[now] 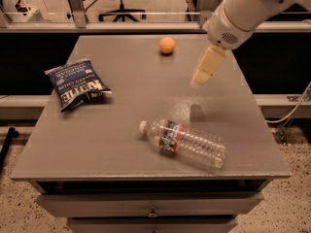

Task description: Move orange near water bottle

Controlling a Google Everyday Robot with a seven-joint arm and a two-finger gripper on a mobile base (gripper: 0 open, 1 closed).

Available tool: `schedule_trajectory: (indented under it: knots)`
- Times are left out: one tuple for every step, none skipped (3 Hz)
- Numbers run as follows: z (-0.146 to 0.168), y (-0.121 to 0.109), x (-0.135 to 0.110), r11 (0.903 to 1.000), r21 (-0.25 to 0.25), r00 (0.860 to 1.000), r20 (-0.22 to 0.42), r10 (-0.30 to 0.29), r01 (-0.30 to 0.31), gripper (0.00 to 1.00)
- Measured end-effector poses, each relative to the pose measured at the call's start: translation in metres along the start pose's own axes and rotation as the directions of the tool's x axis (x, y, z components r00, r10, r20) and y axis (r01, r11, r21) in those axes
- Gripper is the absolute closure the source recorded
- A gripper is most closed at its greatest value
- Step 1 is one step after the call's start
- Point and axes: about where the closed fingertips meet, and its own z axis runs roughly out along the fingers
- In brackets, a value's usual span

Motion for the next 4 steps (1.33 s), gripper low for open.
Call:
schedule_trajectory:
  knots:
    - [0.046,-0.042,-0.034,0.9977,-0.015,0.993,0.098,0.068,-0.067,0.0]
    - [0.086,-0.078,-0.057,0.9849,-0.049,0.968,0.183,0.172,-0.166,0.0]
    - [0.119,-0.106,-0.065,0.9592,-0.079,0.93,0.236,0.283,-0.272,0.0]
    - [0.142,-0.123,-0.066,0.9359,-0.079,0.901,0.253,0.352,-0.343,0.0]
